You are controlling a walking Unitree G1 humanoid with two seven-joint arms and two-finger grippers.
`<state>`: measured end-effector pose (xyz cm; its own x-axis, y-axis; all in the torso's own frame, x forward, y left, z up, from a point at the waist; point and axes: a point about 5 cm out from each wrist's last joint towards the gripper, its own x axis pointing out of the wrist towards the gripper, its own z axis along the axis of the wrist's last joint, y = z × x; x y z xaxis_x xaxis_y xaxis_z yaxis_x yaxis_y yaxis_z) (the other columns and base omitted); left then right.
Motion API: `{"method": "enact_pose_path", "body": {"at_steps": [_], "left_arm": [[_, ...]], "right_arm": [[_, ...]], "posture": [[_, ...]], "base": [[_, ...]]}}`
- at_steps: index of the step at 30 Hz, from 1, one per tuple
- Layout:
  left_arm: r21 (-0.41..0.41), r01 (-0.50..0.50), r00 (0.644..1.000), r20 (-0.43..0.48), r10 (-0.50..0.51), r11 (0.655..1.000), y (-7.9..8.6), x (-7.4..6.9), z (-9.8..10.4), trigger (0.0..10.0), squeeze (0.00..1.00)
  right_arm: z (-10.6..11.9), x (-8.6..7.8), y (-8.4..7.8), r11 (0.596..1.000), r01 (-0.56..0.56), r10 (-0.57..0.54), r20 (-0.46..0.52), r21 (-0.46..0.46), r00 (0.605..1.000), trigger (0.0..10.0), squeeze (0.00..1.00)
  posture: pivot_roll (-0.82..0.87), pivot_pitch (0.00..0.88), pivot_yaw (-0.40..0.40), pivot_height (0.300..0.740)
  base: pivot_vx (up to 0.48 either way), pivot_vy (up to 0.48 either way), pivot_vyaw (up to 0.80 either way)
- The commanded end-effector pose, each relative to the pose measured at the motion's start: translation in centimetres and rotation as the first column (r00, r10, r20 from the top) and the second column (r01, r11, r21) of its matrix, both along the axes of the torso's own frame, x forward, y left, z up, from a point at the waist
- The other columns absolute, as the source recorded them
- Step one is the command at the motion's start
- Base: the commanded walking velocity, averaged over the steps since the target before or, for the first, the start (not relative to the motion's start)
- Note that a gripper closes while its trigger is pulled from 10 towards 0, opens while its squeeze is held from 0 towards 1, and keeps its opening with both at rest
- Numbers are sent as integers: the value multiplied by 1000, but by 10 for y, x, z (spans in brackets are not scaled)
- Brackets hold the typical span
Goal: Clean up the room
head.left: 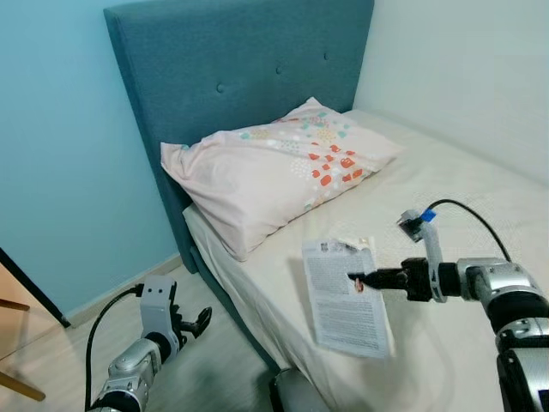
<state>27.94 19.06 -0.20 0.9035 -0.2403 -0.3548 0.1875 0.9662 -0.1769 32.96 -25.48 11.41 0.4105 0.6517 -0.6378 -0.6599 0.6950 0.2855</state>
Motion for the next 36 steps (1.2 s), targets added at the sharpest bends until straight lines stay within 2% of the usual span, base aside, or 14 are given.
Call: {"method": "enact_pose_path", "body": {"at_steps": [1,3,6,10,11,12,13,15,17,23,26,30,33,36], "left_arm": [[6,4,1000,-22,-4,1000,3,-9,-7,10000,0],[6,4,1000,-22,-4,1000,3,-9,-7,10000,0],[19,15,999,-30,-14,1000,7,-18,-12,10000,0],[25,20,999,-29,-19,999,11,-26,-15,10000,0],[27,21,999,-28,-20,999,13,-29,-16,10000,0],[36,27,999,-26,-26,999,17,-35,-18,10000,0],[36,27,999,-26,-26,999,17,-35,-18,10000,0],[44,33,999,-26,-32,998,19,-39,-19,10000,0],[44,33,999,-26,-32,998,19,-39,-19,10000,0],[58,45,999,-23,-44,997,23,-46,-20,10000,0],[81,65,998,-13,-64,995,29,-51,-18,10000,0],[86,73,997,-16,-72,994,29,-54,-18,10000,0],[85,75,997,-19,-74,994,28,-55,-19,10000,0],[79,86,996,-20,-85,993,24,-57,-20,10000,0]], "right_arm": [[-8,10,3,969,20,15,140,-246,990,10000,0],[-8,10,3,969,20,15,140,-246,990,10000,0],[-6,23,17,908,22,103,274,-419,956,10000,0],[4,35,29,875,64,140,375,-481,916,10000,0],[12,42,34,839,91,179,430,-537,885,10000,0],[24,51,44,795,121,254,507,-595,824,10000,0],[24,51,44,795,121,254,507,-595,824,10000,0],[31,56,52,773,132,309,551,-620,775,10000,0],[31,56,52,773,132,309,551,-620,775,10000,0],[31,58,65,730,83,413,535,-678,737,10000,0],[14,52,81,605,-83,599,384,-792,702,10000,0],[-4,41,76,450,-227,710,192,-864,678,10000,0],[-6,40,72,421,-234,715,163,-876,679,10000,0],[-3,42,60,354,-192,708,128,-915,694,10000,0]], "posture": [[-155,106,1,584],[-155,106,1,584],[-134,143,0,584],[-116,168,-2,584],[-104,189,0,584],[-87,213,1,584],[-87,213,1,584],[-87,213,1,584],[-87,213,1,584],[-53,255,8,584],[-34,273,12,584],[-36,279,13,584],[-38,276,13,584],[-46,275,12,584]], "base": [[0,0,0],[0,0,0],[0,0,0],[0,0,0],[0,0,0],[0,0,0],[0,0,0],[0,0,0],[0,0,0],[0,0,0],[0,0,0],[0,0,0],[0,0,0],[0,0,0]]}}
